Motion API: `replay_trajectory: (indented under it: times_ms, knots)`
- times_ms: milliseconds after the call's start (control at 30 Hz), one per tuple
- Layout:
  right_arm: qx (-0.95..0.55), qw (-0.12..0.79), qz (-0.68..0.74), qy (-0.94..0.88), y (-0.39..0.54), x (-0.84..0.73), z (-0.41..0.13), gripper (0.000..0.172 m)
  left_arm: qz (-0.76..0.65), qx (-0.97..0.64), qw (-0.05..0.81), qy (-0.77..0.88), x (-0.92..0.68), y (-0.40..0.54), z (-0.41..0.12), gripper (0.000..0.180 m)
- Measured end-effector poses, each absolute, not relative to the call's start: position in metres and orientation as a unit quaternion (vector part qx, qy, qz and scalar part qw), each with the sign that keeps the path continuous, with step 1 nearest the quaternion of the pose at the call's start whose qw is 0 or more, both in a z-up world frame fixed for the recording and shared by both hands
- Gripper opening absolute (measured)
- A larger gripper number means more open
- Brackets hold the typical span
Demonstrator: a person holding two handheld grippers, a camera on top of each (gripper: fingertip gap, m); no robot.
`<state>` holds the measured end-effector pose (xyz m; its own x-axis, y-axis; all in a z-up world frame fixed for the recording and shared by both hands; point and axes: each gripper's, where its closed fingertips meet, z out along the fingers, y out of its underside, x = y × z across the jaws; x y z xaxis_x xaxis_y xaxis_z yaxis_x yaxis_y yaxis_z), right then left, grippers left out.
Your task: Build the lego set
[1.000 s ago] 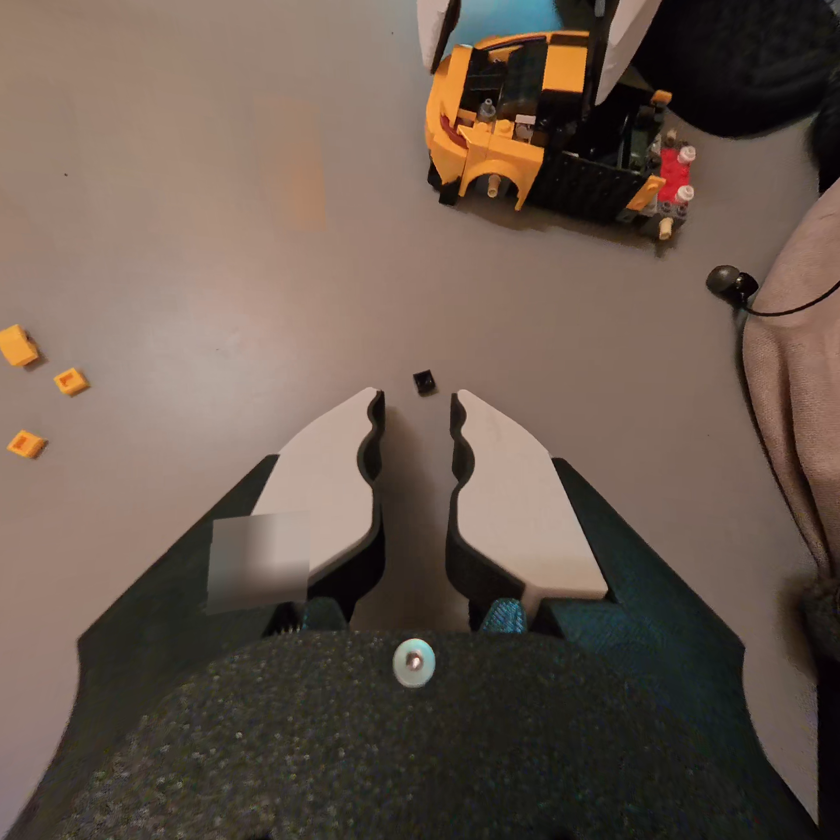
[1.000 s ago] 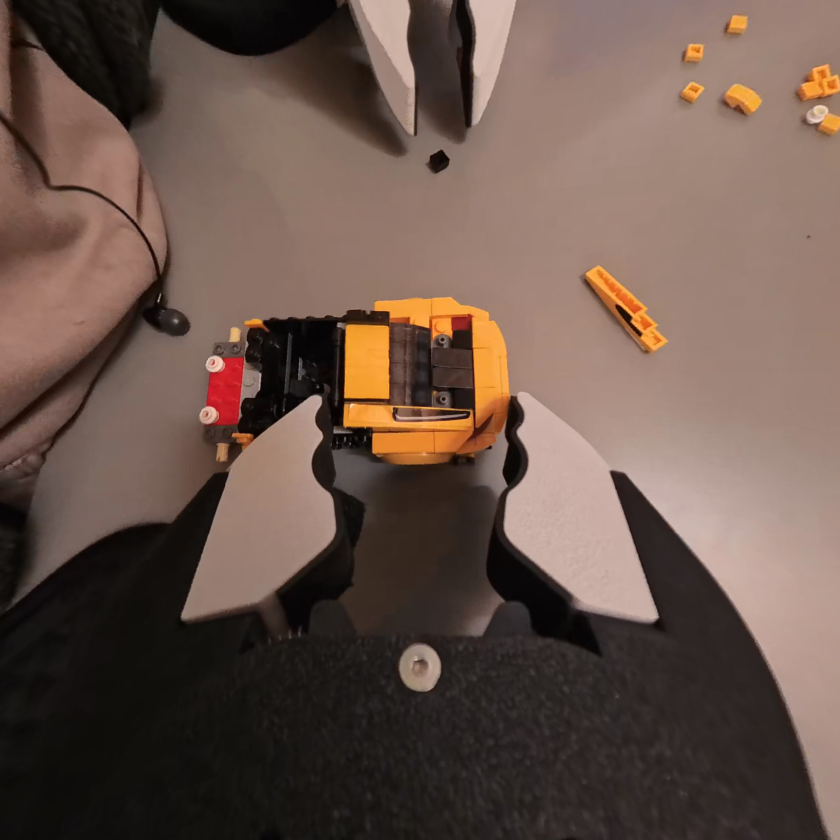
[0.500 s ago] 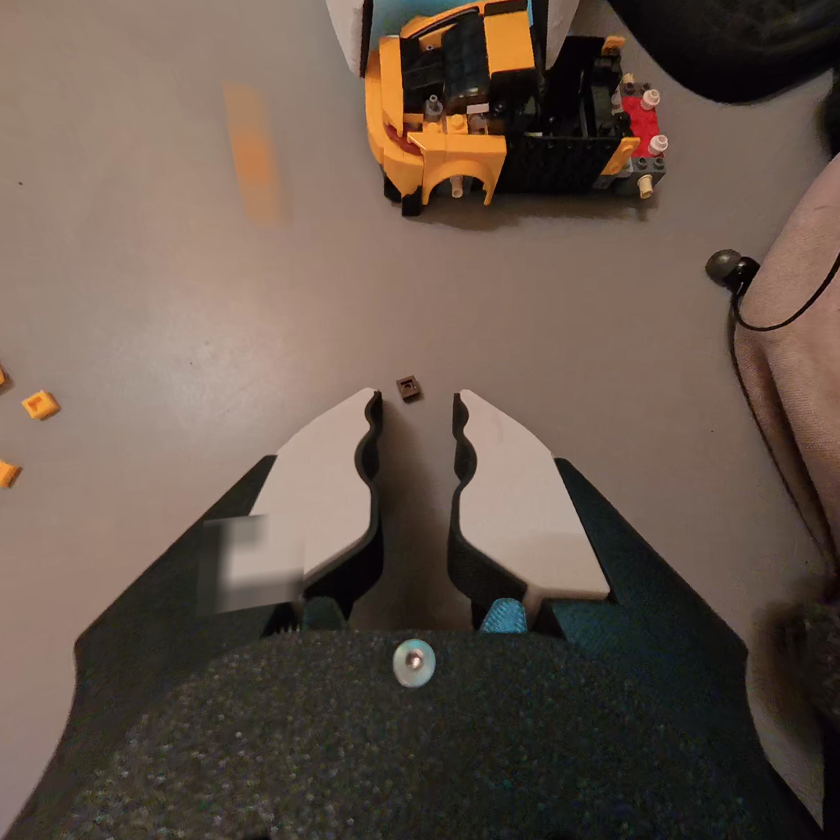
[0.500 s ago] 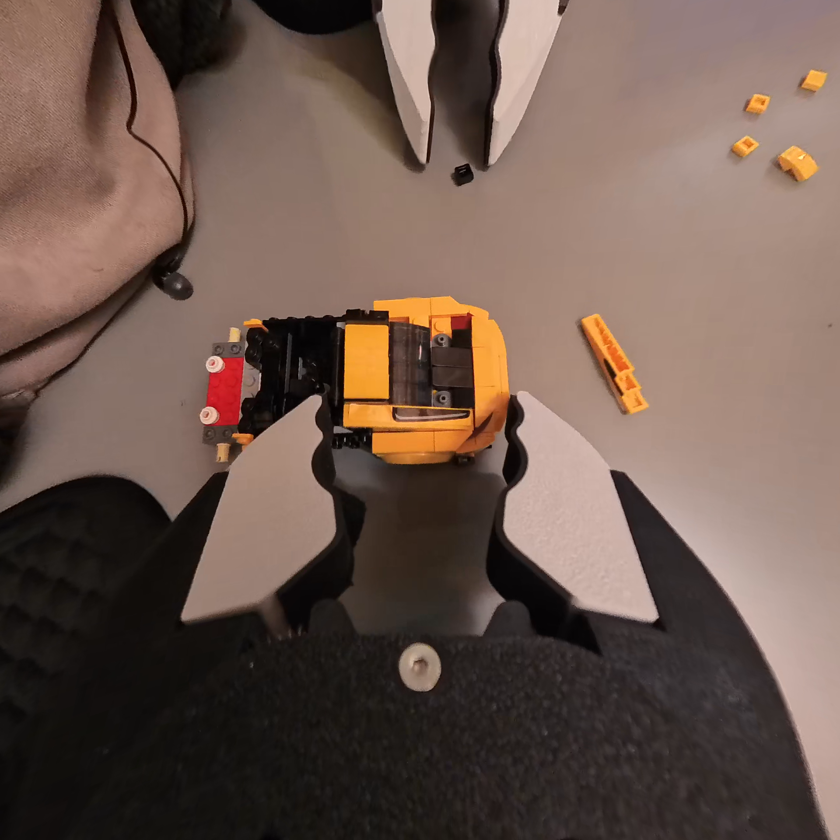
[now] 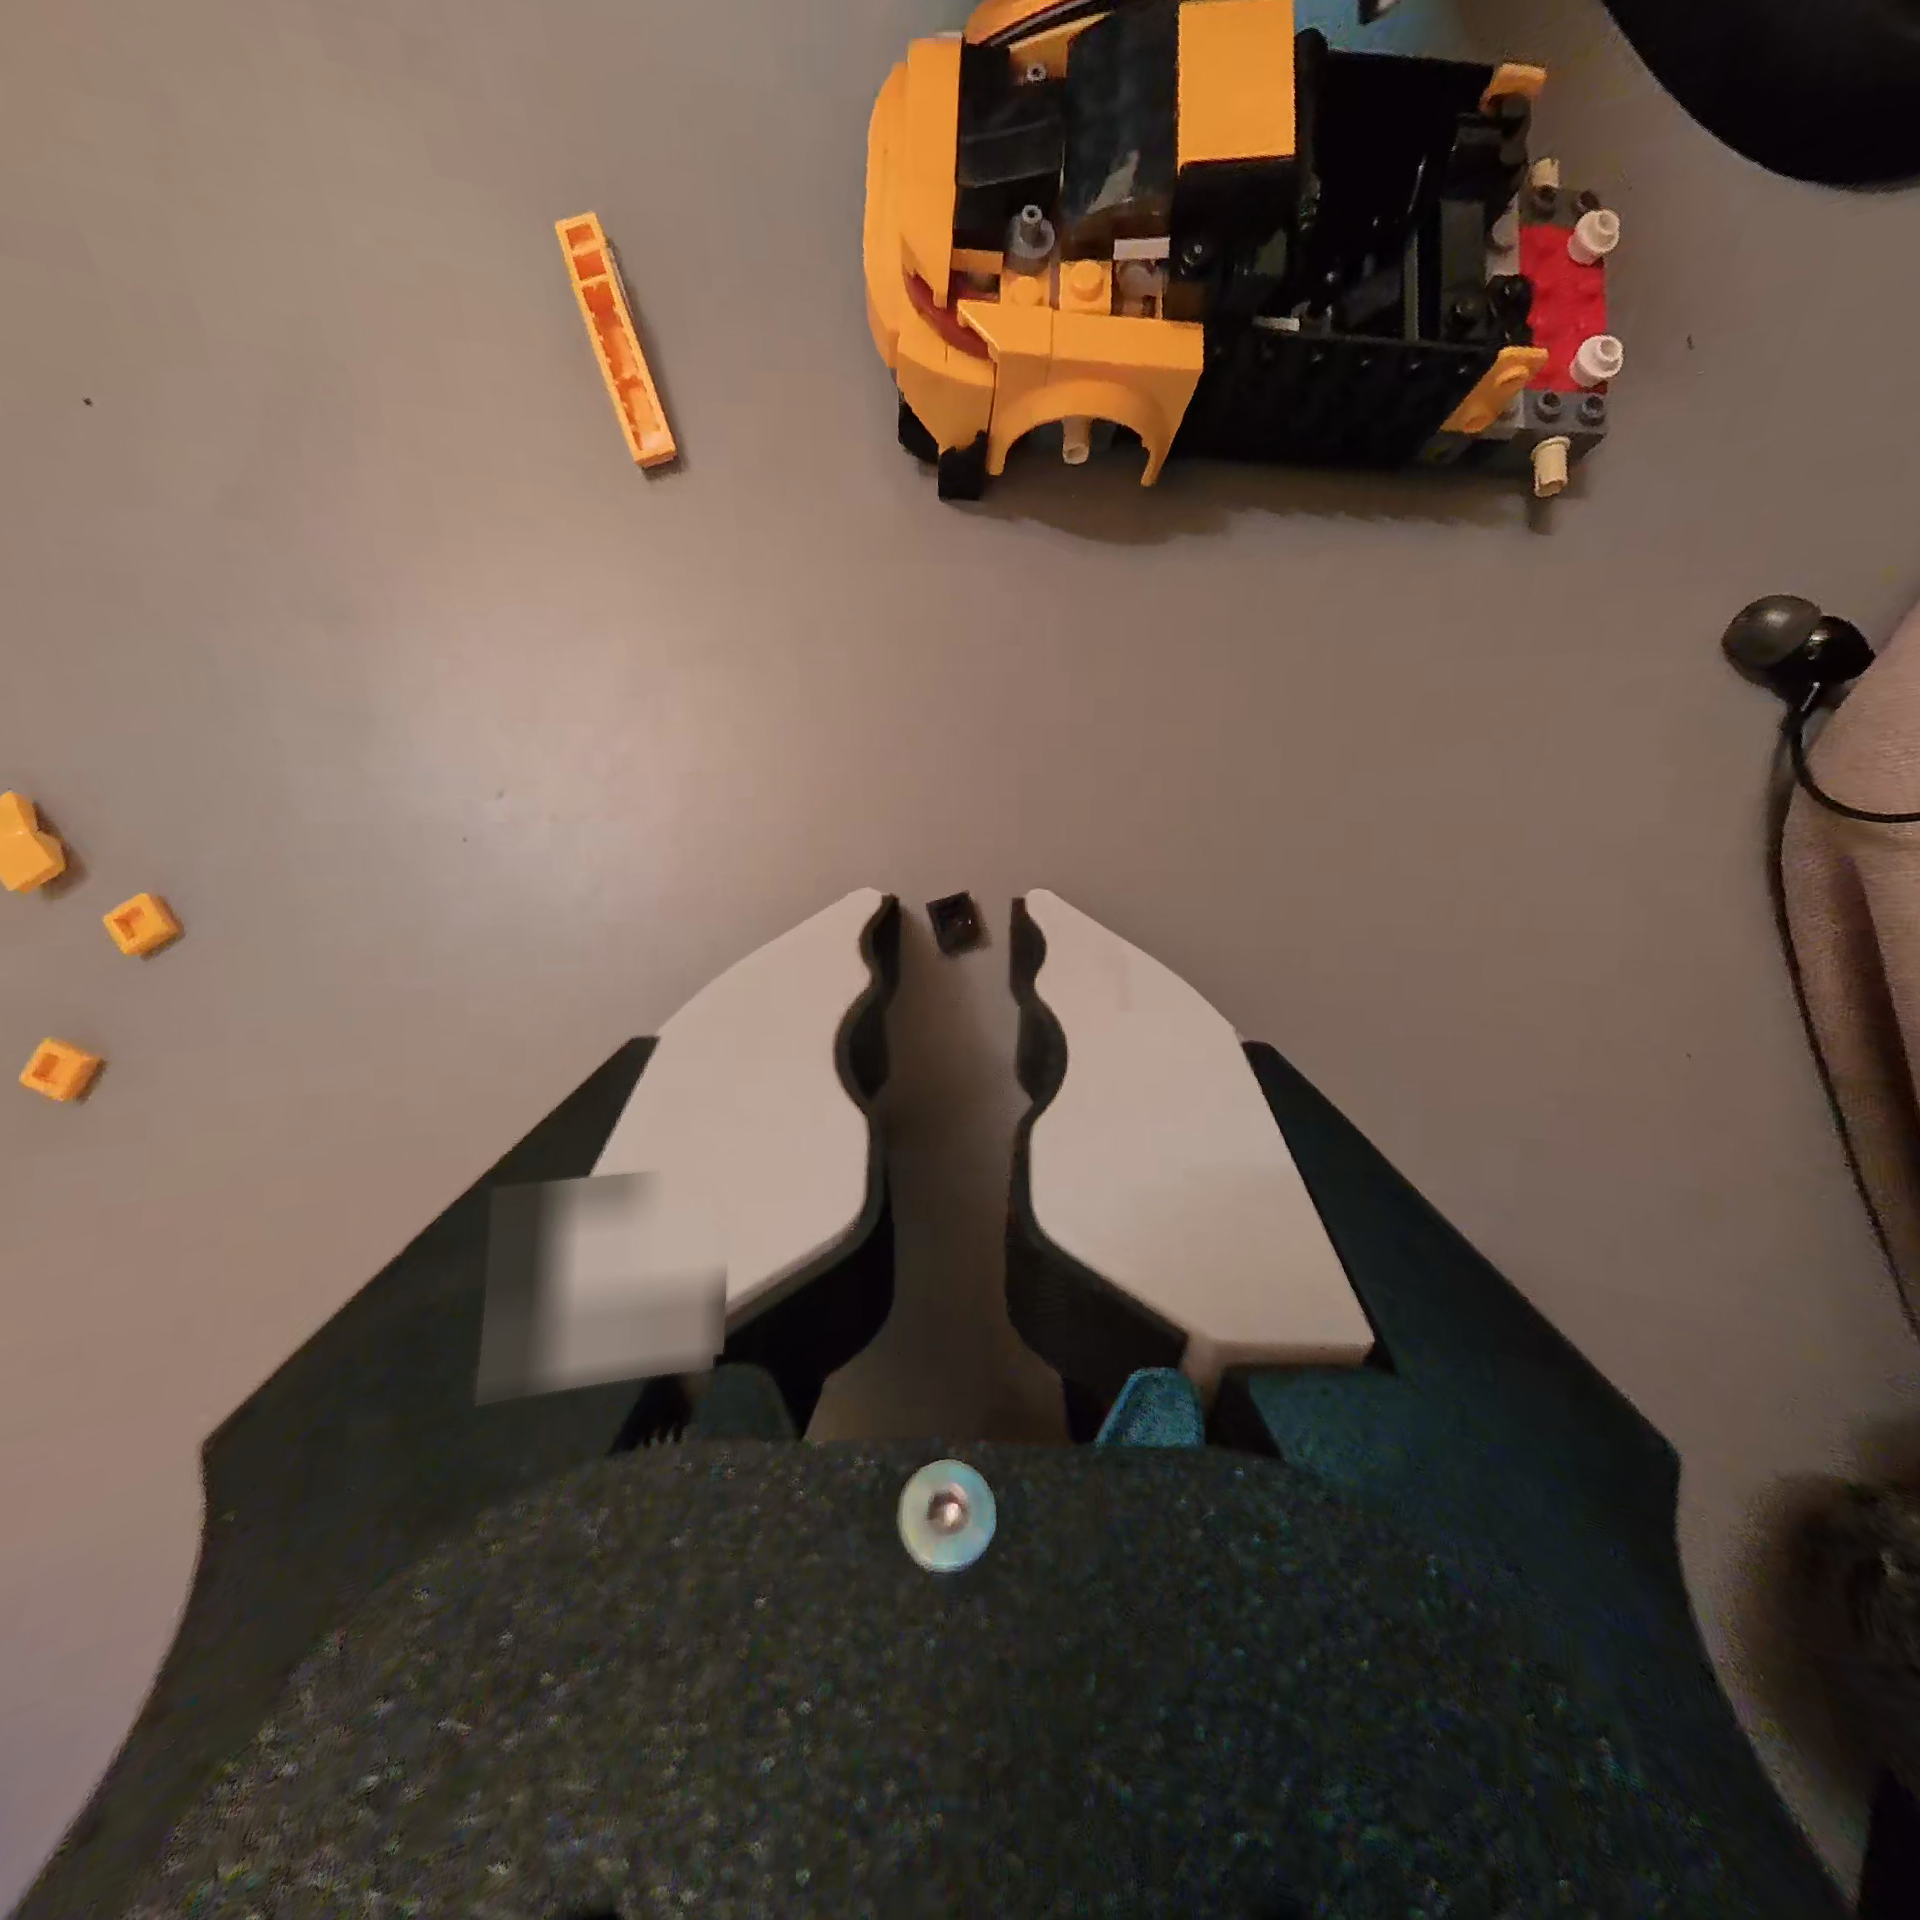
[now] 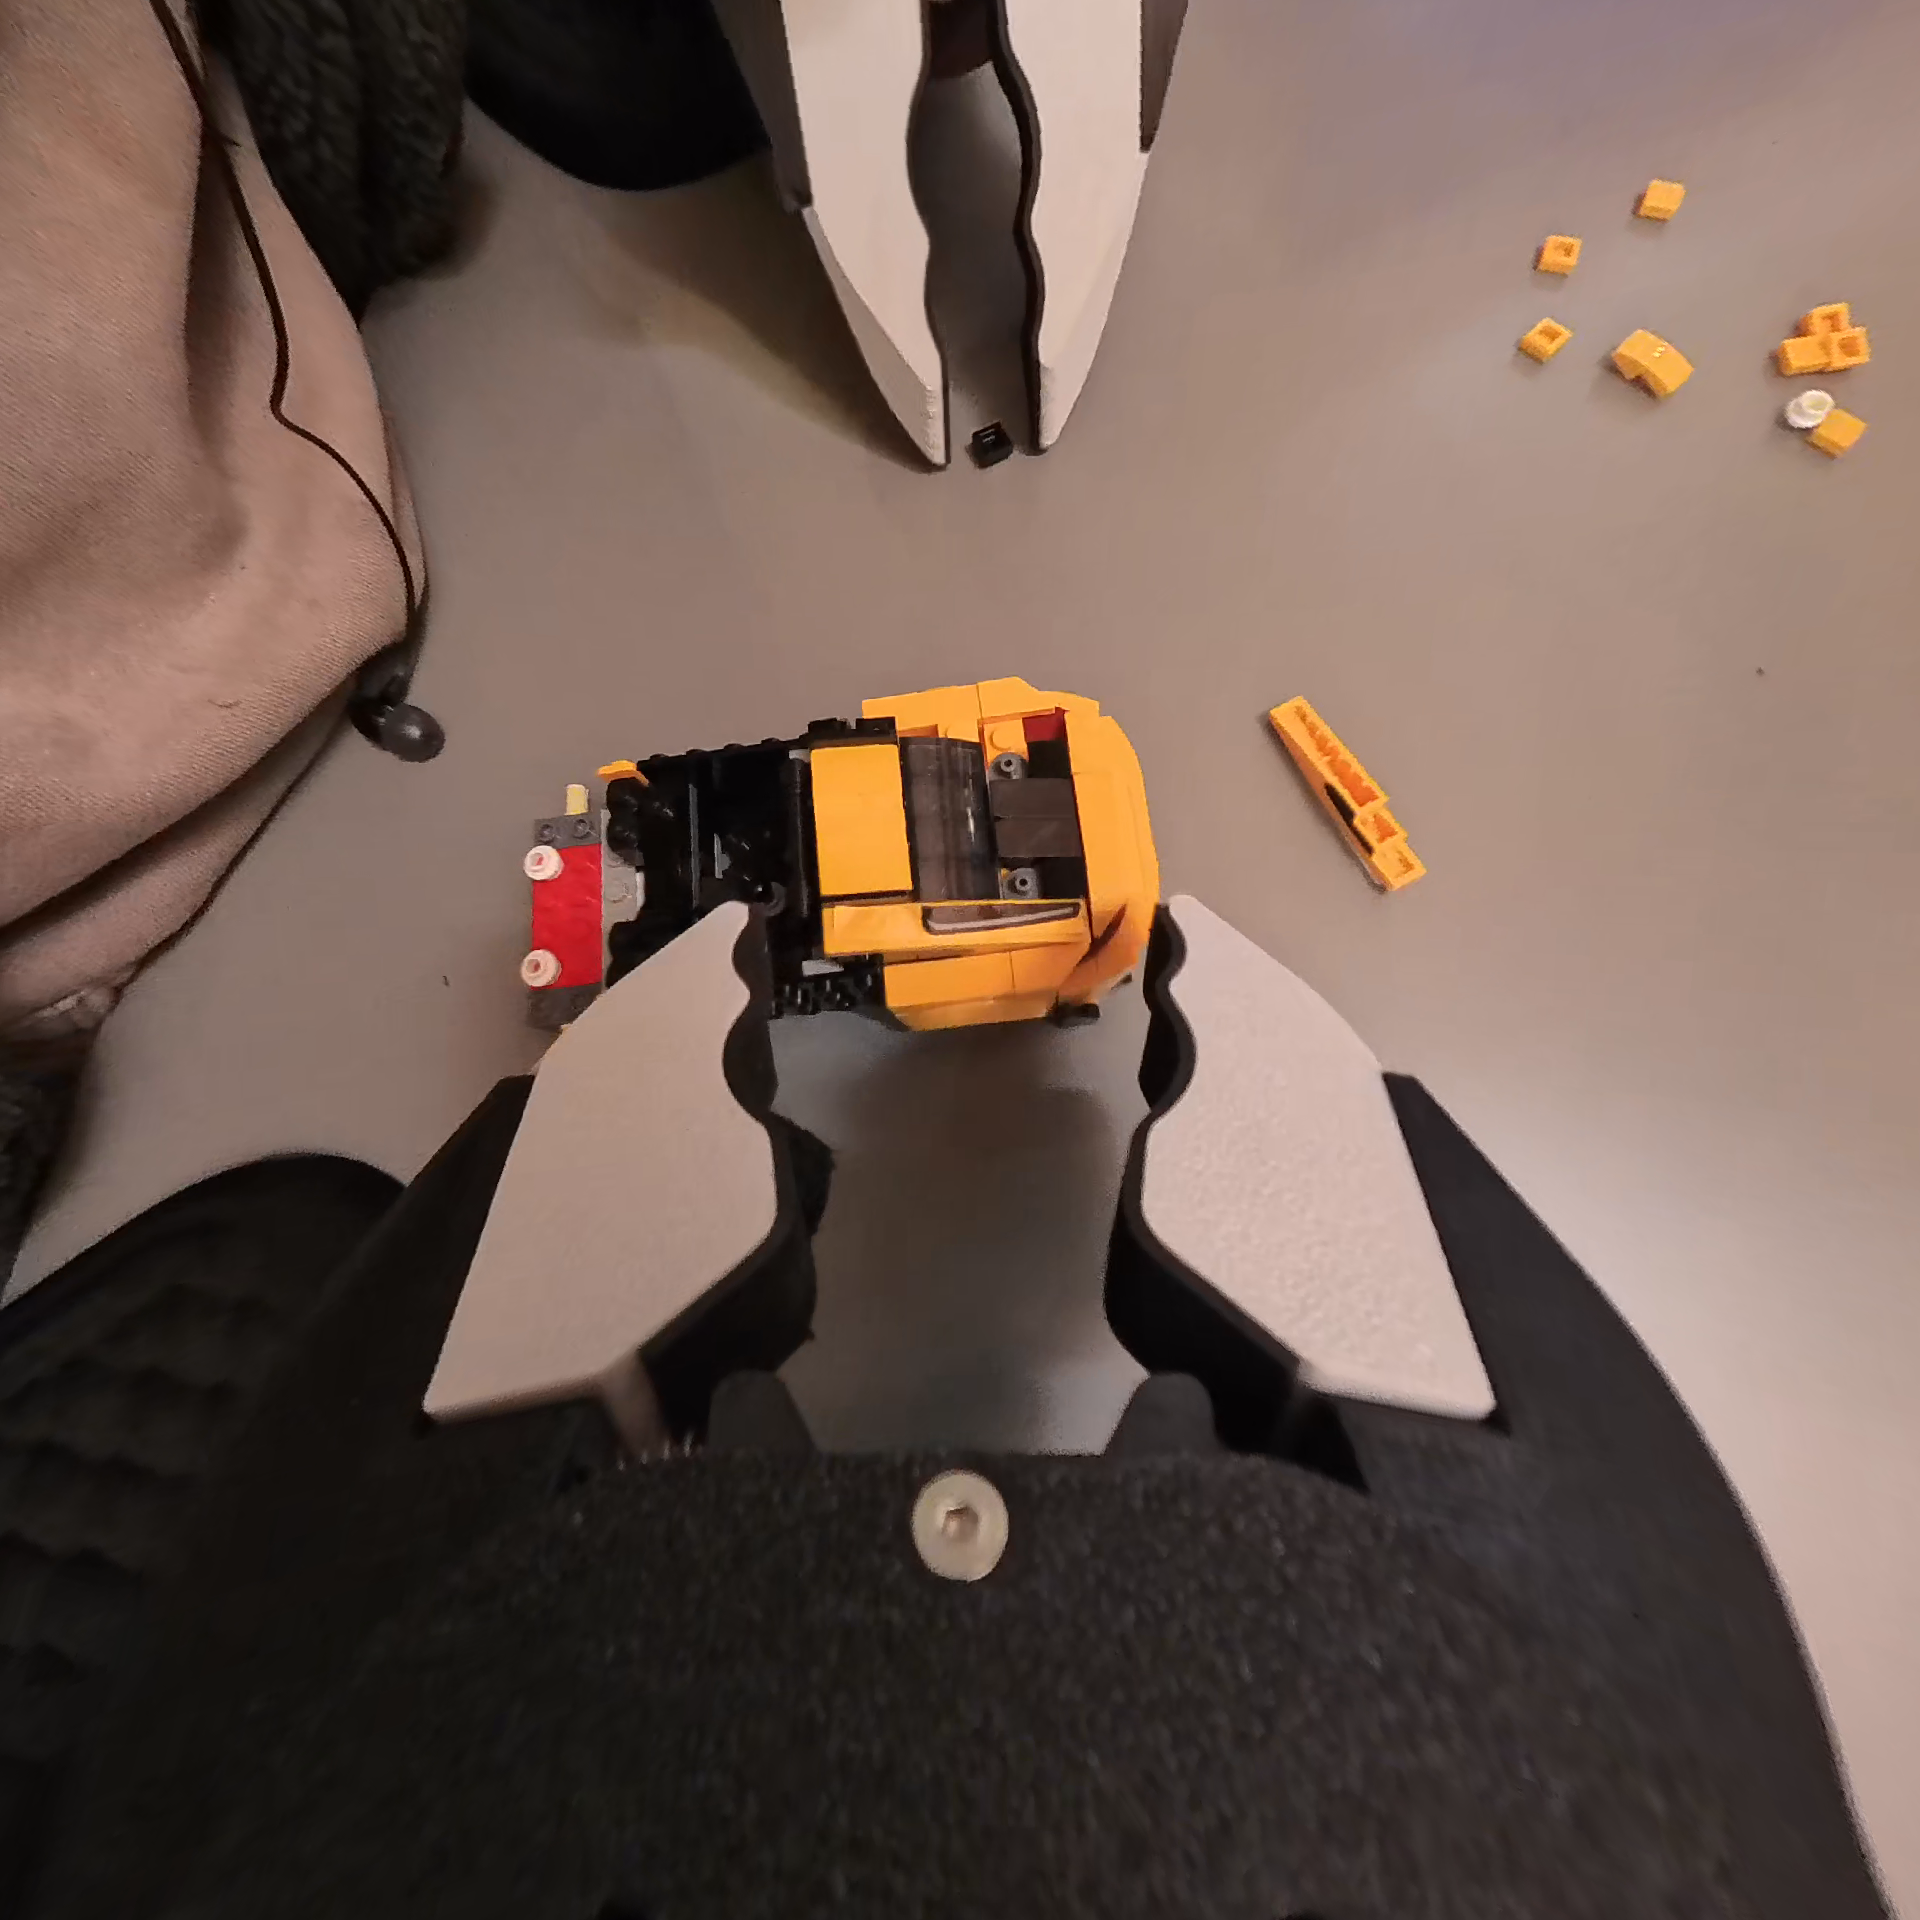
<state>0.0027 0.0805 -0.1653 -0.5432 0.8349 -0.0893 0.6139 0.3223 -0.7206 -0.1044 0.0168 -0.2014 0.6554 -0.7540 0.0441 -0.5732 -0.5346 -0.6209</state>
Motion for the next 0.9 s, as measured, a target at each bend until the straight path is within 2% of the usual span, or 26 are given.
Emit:
replay_trajectory:
  times_ms: [100, 367, 667, 900]
  knots:
    - [-0.468, 0.16, 0.365, -0.789, 0.082, 0.007, -0.163, 0.069, -0.151, -0.863, 0.291, 0.385, -0.106, 0.017, -0.202, 0.008]
    - [-0.5, 0.186, 0.376, -0.758, 0.083, 0.02, -0.158, 0.065, -0.195, -0.859, 0.308, 0.359, -0.101, 0.019, -0.195, 0.008]
    - [-0.532, 0.244, 0.393, -0.71, 0.107, 0.013, -0.136, 0.047, -0.423, -0.817, 0.323, 0.224, -0.08, 0.025, -0.152, 0.008]
    - [-0.486, 0.308, 0.398, -0.714, 0.088, -0.01, -0.109, 0.032, -0.673, -0.678, 0.284, 0.082, -0.065, 0.041, -0.094, 0.007]
